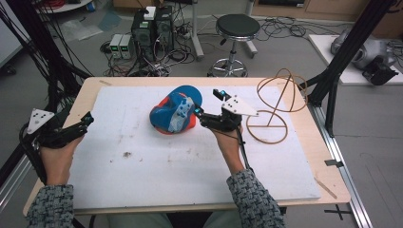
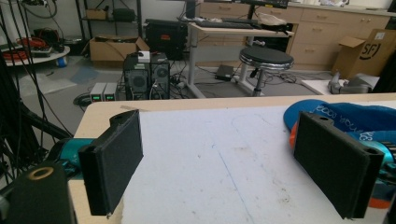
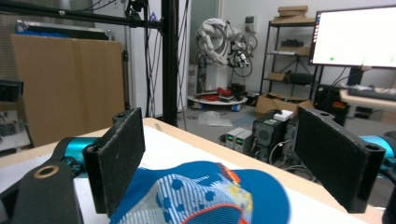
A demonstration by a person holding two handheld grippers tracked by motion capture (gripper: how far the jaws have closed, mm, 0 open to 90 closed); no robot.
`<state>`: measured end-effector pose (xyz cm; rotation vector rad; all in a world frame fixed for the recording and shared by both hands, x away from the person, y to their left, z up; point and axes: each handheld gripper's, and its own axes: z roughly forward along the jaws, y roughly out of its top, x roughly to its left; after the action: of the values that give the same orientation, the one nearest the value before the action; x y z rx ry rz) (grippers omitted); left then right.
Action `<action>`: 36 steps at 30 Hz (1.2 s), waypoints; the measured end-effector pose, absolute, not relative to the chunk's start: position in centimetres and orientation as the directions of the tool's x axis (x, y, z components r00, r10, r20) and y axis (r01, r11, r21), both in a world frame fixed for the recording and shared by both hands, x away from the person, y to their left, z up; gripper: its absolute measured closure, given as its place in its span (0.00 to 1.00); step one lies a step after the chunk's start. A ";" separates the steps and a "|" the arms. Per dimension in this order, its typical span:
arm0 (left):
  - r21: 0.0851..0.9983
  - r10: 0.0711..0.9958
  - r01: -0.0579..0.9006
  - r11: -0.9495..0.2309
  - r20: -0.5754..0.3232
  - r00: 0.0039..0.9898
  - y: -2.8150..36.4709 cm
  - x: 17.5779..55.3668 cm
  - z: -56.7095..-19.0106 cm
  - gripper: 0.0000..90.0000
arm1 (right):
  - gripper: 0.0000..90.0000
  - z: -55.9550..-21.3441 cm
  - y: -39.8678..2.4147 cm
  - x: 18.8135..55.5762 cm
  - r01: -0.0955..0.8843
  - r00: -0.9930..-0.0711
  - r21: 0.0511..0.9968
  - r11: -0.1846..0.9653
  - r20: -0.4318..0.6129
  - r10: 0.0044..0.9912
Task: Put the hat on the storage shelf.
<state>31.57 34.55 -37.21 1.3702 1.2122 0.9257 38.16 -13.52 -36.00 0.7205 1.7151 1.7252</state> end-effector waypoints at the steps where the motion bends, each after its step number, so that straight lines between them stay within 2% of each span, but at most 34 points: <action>1: 0.983 0.978 0.175 0.053 -0.086 0.188 34.6 31.5 -37.2 0.18 | 0.18 -36.2 -13.2 38.3 -0.031 -0.677 1.000 0.004 -0.024 0.735; 12: 0.984 0.978 0.168 0.059 -0.091 0.190 34.9 31.4 -37.0 0.18 | 0.19 -38.8 -10.1 40.0 0.027 -0.690 1.000 0.005 0.015 0.724; 16: 0.984 0.977 0.171 0.059 -0.092 0.193 34.8 31.5 -37.1 0.18 | 0.27 -40.0 -9.0 40.7 0.048 -0.711 0.998 0.050 -0.001 0.703; 29: 0.983 0.977 0.172 0.062 -0.095 0.190 34.9 31.5 -37.1 0.18 | 0.33 -41.5 -6.8 42.2 0.099 -0.735 0.991 0.094 0.009 0.678; 36: 0.983 0.977 0.167 0.069 -0.101 0.187 35.1 31.4 -37.1 0.18 | 0.47 -41.9 -5.9 42.5 0.107 -0.739 0.986 0.130 -0.009 0.674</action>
<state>31.43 35.08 -37.07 1.3465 1.2148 0.9206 42.47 -5.91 -41.89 0.7499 1.9569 1.6453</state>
